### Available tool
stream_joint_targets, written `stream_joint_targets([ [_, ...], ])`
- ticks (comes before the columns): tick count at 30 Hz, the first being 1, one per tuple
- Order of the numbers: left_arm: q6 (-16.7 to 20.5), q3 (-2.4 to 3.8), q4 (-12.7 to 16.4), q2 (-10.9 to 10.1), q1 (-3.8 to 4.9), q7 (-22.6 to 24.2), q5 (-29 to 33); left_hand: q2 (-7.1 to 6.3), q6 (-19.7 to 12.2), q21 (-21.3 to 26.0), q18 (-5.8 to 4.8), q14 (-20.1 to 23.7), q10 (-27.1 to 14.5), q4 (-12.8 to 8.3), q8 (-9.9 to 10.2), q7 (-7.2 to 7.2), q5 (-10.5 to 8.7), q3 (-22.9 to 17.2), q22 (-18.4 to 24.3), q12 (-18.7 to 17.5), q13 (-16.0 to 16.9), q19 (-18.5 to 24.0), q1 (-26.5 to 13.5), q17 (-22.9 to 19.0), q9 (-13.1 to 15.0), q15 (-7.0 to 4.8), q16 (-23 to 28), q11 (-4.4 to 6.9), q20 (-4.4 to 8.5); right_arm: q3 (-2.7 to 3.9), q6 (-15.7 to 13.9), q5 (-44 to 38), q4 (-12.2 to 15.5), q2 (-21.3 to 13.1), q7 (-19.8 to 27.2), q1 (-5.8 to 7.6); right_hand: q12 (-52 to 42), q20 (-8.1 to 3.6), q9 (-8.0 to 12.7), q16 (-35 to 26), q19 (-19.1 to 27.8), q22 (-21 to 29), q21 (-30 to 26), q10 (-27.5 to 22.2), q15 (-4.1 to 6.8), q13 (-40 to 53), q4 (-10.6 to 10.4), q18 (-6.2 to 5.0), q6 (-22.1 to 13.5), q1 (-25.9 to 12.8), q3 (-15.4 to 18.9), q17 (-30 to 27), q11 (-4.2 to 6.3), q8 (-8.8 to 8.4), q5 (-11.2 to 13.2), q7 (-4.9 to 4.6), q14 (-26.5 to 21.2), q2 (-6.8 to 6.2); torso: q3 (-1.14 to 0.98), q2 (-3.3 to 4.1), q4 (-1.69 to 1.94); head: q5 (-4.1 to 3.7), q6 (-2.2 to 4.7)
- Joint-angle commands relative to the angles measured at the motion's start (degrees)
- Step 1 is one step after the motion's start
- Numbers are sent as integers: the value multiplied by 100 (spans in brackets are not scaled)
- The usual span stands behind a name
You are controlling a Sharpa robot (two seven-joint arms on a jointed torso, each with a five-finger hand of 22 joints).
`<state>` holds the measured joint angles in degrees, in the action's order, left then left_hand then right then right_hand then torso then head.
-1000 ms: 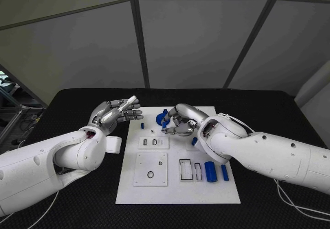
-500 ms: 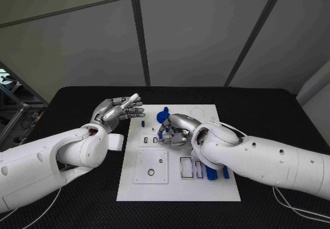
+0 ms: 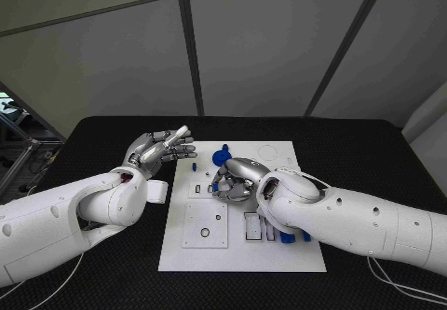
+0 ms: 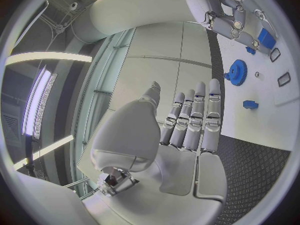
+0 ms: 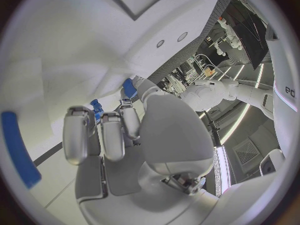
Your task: Assemble the parts on the task board
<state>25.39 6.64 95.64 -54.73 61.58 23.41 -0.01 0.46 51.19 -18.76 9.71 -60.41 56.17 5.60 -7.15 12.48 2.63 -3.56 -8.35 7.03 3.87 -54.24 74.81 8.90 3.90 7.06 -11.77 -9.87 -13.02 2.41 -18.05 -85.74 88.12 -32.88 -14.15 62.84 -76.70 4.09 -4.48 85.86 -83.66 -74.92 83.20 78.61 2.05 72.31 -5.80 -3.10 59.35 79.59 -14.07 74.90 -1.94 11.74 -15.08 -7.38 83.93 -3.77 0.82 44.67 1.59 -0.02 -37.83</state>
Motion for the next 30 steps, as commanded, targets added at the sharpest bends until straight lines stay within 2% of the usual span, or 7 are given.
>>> stream_joint_targets([
  [1, -86, 3, 0, 6, 9, 6, -46, 9, 0, 26, 54, 12, 37, -25, 36, 24, 6, 9, 6, -32, -5, 33, 39, 6, -6, 18, 34, -12, -10, -3, -57, -128, -18, 3, -52, -4, -32, -26, -4, 6, -33, -117, 36, 28, 30, 6, -13, 31, 111, -67, 16, 632, 18, 35, 10, 83, 433, 6, 4, 1, 2, 2, -9],
  [8, -91, 3, -4, 11, 9, 3, -46, 9, 0, 26, 54, 12, 37, -25, 36, 24, 6, 9, 6, -32, -5, 33, 39, 6, -6, 18, 34, -12, -10, -3, -25, -188, -31, 10, -89, -7, -18, -32, 12, 4, -36, -118, 37, 19, 33, -10, 4, 31, 73, -83, 28, 629, 16, 5, 8, 74, 433, -38, -2, 0, -3, 3, -23],
  [20, -97, 3, -3, 7, 9, -2, -46, 9, 0, 26, 54, 12, 37, -25, 36, 24, 6, 9, 6, -32, -5, 33, 39, 6, -6, 18, 34, -12, -10, -3, 40, -382, -59, 15, -230, -8, 163, 24, 81, -11, -18, -85, 16, -160, -50, -215, 45, 27, -253, -134, 21, 606, -95, -237, 28, -64, 427, -153, 2, -3, -1, -23, -34],
  [30, -102, 3, -3, 6, 9, -8, -46, 9, 0, 26, 54, 12, 37, -25, 36, 24, 6, 9, 6, -32, -5, 33, 39, 6, -6, 18, 34, -12, -10, -3, 77, -416, -78, 26, -252, -8, 230, 68, 80, -13, -7, -66, 5, -232, -94, -292, 59, 23, -380, -162, 26, 606, -143, -341, 70, -115, 426, -213, 0, -3, -1, -24, -50],
])
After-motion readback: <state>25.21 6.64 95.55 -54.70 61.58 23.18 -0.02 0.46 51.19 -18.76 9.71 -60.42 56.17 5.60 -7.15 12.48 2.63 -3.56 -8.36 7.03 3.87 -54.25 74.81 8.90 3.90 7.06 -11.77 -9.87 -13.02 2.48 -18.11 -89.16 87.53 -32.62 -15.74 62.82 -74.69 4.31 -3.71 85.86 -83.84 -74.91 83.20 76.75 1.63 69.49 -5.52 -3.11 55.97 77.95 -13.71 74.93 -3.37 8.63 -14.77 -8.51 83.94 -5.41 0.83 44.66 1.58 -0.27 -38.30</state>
